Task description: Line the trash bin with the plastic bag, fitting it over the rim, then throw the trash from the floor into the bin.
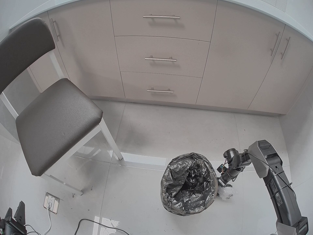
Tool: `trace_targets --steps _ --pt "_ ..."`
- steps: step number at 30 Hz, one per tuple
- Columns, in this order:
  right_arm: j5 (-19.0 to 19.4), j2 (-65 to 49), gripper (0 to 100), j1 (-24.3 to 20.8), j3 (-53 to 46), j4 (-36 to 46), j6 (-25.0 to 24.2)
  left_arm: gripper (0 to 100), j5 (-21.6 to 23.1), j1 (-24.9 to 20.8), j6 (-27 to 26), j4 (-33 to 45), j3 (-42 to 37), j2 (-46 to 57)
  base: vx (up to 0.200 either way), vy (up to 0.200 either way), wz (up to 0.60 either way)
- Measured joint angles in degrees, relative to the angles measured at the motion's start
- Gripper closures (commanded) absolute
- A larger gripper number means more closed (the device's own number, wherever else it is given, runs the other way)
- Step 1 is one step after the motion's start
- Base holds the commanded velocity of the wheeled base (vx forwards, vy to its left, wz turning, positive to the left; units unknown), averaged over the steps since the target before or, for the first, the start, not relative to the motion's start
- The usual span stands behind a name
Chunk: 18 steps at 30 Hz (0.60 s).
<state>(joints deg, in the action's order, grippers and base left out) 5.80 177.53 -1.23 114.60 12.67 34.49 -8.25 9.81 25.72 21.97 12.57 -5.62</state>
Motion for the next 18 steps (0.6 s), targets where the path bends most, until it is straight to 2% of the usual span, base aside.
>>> trace_targets --steps 12,18 --pt "-0.34 -0.05 100 -0.11 0.00 0.96 -2.35 0 0.02 -0.01 0.02 0.04 0.00 0.00 0.000 0.000 0.00" --pt "-0.44 -2.95 100 0.18 0.00 9.50 -3.34 0 0.00 0.05 0.09 0.04 0.00 0.00 0.000 0.000 0.00"
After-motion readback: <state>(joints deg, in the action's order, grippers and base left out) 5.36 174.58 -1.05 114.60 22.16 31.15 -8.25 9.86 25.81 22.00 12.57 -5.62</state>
